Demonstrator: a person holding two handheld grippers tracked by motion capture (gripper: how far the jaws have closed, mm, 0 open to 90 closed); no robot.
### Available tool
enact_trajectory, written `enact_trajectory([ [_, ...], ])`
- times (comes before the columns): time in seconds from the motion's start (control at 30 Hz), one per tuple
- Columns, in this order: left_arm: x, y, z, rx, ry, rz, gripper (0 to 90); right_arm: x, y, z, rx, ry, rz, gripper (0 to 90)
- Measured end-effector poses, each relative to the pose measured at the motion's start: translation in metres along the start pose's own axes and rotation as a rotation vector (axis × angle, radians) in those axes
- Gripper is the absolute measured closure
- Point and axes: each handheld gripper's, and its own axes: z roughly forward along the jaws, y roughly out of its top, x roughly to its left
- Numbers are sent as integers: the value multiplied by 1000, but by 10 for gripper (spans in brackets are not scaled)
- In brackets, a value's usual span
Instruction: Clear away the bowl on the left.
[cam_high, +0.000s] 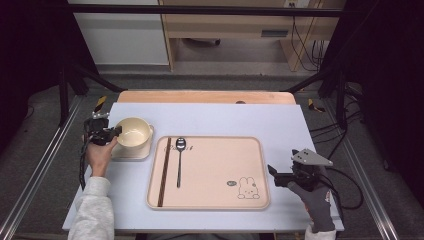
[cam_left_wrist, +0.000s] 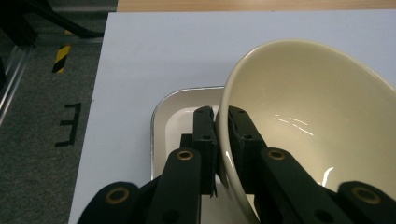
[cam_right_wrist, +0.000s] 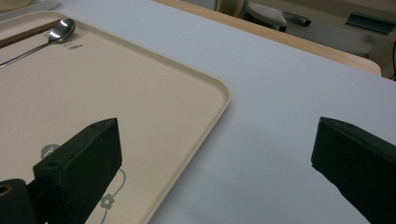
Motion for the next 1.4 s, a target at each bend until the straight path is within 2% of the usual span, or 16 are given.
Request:
enact_trajectory([
  [0.17, -2, 1, -7, -12, 10, 8, 822, 0, 0, -1, -2, 1, -1, 20],
  [0.4, -4, 4, -22, -70, 1, 6, 822, -1, 0, -2, -7, 0, -1, 20],
  [0.8, -18, 8, -52, -163, -39, 35, 822, -1, 1, -3, -12, 1, 1, 19],
  [0.97, -24, 8, -61, -187, -53, 45, 822, -2, 1, -4, -15, 1, 3, 19],
  [1.2, -33, 2, -75, -221, -82, 55, 823, -1, 2, -5, -18, 3, 1, 20],
  [1.4, -46, -5, -83, -242, -107, 79, 822, 0, 1, -3, -16, 4, -6, 20],
])
